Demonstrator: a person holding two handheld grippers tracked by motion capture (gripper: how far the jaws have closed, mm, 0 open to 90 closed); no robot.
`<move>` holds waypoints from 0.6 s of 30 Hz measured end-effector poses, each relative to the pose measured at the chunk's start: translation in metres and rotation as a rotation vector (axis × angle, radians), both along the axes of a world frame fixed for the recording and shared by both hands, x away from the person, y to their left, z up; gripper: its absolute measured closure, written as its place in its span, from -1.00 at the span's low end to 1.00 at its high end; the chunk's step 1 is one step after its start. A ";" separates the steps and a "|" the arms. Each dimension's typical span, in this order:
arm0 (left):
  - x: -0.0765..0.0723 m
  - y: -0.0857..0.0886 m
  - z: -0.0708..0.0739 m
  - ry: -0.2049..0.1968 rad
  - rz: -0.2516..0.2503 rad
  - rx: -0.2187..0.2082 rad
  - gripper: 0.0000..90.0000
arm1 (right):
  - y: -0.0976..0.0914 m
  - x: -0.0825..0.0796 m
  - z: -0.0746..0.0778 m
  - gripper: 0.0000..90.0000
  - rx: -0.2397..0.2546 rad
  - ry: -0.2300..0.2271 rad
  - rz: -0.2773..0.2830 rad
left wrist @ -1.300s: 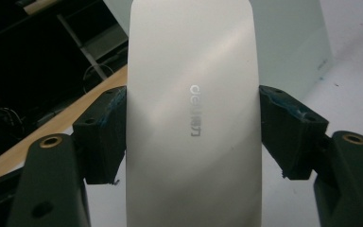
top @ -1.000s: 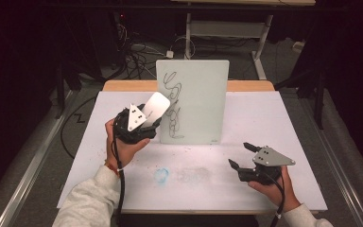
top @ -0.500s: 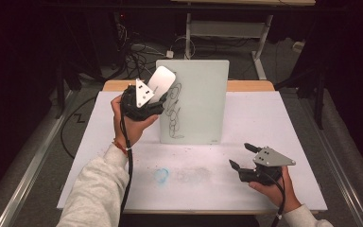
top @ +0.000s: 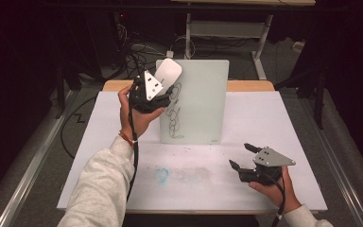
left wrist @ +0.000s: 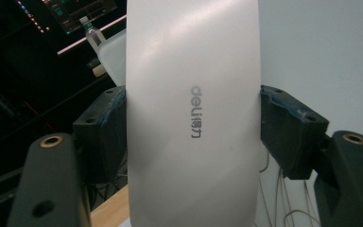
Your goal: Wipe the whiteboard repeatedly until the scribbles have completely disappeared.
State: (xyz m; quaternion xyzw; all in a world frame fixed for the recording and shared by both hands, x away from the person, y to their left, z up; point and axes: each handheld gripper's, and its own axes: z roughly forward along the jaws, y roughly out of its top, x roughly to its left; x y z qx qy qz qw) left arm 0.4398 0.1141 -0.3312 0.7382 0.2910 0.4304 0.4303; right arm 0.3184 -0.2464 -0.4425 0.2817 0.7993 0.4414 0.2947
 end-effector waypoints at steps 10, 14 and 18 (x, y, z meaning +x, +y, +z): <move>-0.011 -0.005 -0.032 -0.038 0.008 0.044 -0.35 | 0.002 0.000 -0.001 -0.47 -0.009 0.005 0.003; -0.017 -0.007 -0.047 -0.024 0.004 0.031 -0.35 | 0.003 0.000 -0.002 -0.47 -0.017 0.006 0.012; -0.020 -0.009 -0.054 -0.016 0.004 0.038 -0.35 | 0.005 0.000 -0.003 -0.47 -0.021 0.012 0.012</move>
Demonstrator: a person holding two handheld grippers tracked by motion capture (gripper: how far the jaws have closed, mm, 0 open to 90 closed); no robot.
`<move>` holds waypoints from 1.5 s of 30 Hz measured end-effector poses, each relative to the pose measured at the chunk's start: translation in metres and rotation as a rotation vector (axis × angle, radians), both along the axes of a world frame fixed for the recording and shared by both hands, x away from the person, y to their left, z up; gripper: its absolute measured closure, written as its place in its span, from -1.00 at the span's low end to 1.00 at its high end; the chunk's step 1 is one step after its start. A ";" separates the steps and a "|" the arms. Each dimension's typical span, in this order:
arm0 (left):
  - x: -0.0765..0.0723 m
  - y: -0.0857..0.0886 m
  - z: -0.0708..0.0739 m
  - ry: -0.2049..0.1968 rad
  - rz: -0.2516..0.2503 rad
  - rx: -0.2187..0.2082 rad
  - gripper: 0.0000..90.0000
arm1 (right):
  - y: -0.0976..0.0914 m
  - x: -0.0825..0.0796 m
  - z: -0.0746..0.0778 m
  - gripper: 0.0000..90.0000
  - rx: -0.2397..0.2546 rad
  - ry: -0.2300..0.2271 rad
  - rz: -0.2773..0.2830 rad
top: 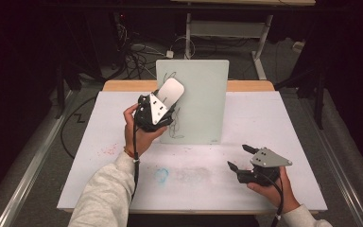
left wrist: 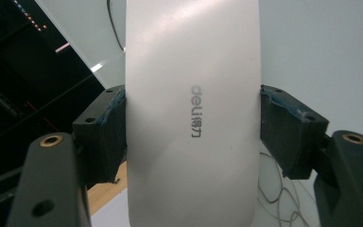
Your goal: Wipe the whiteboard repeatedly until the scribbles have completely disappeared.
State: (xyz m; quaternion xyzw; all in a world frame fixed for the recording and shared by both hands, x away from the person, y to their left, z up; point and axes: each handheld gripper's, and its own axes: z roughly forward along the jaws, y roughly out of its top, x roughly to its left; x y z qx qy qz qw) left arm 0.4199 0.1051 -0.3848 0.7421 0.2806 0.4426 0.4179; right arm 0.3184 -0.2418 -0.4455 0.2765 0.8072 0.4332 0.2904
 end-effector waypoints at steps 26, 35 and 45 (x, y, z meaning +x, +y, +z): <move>-0.001 -0.022 -0.007 -0.054 0.081 0.077 -0.35 | 0.002 -0.003 0.000 -0.47 -0.001 -0.001 0.015; 0.007 -0.012 0.013 -0.014 0.071 0.049 -0.35 | 0.004 -0.003 0.000 -0.47 -0.003 0.011 0.024; 0.019 -0.008 0.043 -0.038 0.123 0.040 -0.35 | 0.004 -0.004 0.001 -0.47 -0.003 0.005 0.032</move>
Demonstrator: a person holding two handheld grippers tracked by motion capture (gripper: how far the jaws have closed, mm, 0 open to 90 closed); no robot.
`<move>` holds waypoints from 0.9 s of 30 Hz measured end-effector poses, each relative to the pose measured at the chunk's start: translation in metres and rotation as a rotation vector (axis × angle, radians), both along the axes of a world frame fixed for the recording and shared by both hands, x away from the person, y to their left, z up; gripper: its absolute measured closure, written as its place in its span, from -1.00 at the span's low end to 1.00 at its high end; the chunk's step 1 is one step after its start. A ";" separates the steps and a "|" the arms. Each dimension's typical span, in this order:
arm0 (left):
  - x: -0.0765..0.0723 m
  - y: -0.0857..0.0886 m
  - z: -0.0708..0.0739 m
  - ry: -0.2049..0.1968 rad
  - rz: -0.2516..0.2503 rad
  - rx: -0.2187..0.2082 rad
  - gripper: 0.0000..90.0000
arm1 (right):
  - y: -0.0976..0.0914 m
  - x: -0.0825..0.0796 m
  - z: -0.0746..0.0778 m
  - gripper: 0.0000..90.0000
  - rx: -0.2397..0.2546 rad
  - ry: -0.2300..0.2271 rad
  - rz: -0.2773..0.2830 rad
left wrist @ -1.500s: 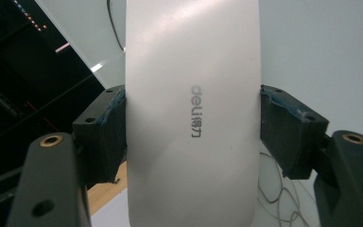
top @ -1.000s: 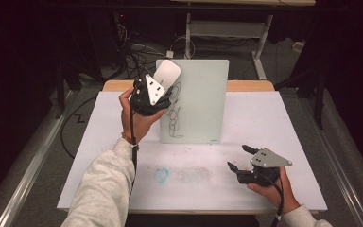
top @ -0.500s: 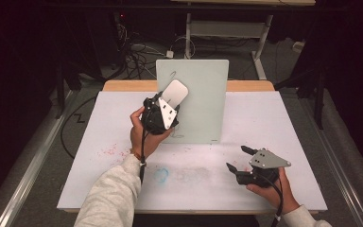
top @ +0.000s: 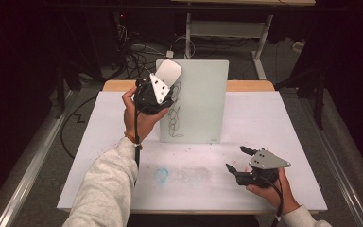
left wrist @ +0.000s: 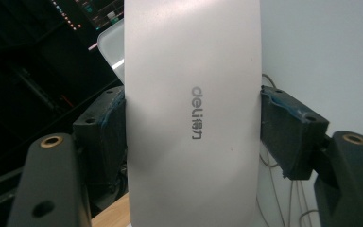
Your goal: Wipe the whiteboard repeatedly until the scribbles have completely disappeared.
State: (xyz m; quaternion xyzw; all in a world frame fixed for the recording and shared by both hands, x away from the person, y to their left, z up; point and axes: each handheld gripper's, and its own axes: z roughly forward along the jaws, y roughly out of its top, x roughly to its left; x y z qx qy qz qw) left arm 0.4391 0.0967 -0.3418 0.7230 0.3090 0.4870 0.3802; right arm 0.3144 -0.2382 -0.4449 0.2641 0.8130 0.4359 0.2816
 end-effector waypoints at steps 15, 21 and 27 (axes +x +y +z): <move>-0.029 -0.021 -0.069 0.046 0.001 0.081 -0.35 | 0.001 -0.001 0.002 -0.47 -0.002 -0.008 0.004; -0.019 -0.021 -0.046 0.062 -0.007 0.092 -0.35 | -0.001 -0.001 0.003 -0.47 0.004 -0.011 -0.003; -0.005 -0.018 -0.007 0.041 0.019 0.092 -0.35 | -0.001 -0.002 0.004 -0.47 0.000 -0.015 0.000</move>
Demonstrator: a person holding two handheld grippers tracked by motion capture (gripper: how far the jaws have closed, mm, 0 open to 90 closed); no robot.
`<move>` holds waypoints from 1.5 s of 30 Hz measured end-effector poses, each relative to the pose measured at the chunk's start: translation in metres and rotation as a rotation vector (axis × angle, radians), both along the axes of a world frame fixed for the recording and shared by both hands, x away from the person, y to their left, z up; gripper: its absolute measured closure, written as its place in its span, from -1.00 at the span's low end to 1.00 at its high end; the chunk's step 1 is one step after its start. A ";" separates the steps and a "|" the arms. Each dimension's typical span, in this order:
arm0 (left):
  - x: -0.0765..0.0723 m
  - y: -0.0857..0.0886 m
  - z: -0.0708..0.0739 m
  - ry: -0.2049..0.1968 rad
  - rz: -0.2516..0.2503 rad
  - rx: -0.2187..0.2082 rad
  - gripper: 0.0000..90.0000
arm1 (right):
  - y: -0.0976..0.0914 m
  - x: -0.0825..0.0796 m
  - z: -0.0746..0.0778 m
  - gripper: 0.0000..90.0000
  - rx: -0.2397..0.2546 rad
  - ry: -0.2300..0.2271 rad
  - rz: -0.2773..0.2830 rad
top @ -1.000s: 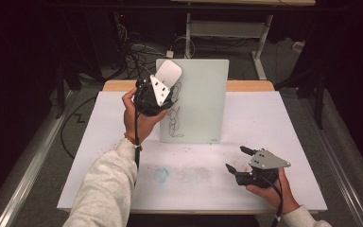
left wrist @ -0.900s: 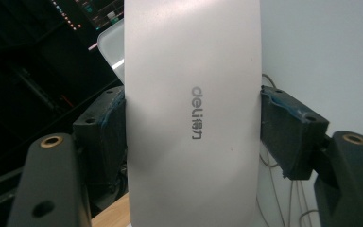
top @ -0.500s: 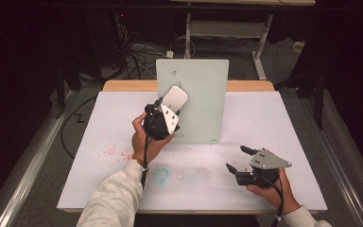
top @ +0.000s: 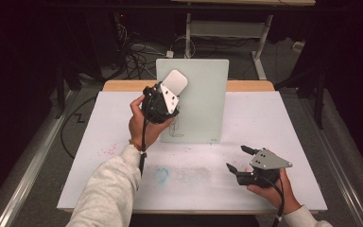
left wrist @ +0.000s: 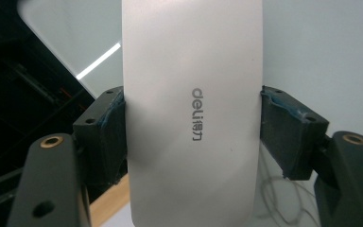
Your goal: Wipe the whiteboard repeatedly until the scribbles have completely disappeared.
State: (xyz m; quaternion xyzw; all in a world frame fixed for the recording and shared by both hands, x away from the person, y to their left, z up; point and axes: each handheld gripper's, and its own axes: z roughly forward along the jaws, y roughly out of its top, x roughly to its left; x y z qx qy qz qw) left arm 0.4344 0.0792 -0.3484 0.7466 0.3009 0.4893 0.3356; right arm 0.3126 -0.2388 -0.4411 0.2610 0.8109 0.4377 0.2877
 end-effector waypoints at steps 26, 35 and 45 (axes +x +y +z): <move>-0.027 -0.014 -0.072 0.056 -0.011 0.047 -0.35 | 0.001 -0.001 -0.001 -0.47 -0.005 0.006 0.006; -0.009 -0.013 -0.028 0.093 -0.024 0.006 -0.37 | 0.001 -0.001 -0.001 -0.47 -0.012 0.008 0.015; -0.004 -0.005 -0.012 0.044 0.005 -0.002 -0.35 | 0.001 -0.001 -0.001 -0.47 -0.013 0.007 0.020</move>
